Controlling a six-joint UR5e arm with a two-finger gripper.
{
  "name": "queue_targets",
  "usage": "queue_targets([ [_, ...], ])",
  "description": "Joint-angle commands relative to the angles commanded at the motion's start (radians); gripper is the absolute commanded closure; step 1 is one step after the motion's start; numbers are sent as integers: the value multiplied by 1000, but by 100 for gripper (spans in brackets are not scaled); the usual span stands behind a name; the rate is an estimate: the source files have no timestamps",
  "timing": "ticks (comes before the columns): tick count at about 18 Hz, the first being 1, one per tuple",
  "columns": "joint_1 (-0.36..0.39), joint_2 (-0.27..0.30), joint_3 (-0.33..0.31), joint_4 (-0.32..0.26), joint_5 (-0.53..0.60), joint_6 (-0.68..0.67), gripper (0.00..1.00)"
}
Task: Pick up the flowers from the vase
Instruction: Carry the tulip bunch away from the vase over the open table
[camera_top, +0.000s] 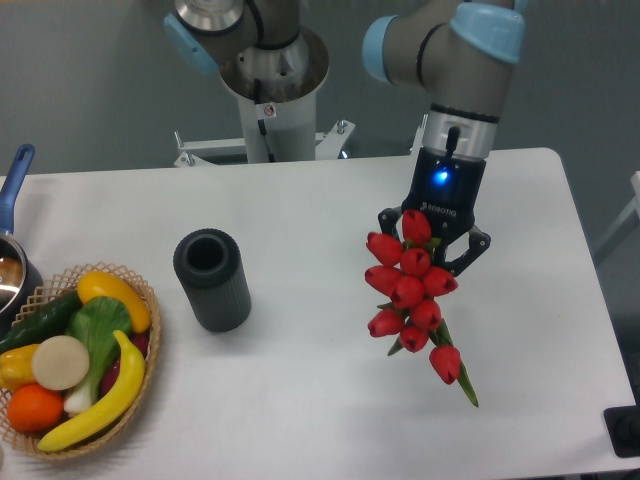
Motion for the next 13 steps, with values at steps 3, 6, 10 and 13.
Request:
queue_targets([
  [3, -38, -5, -12, -38, 127, 3, 93],
  [6, -81, -18, -15, -86, 238, 32, 93],
  [10, -101, -32, -25, -152, 319, 34, 93],
  [13, -115, -51, -25, -164, 364, 35, 93],
])
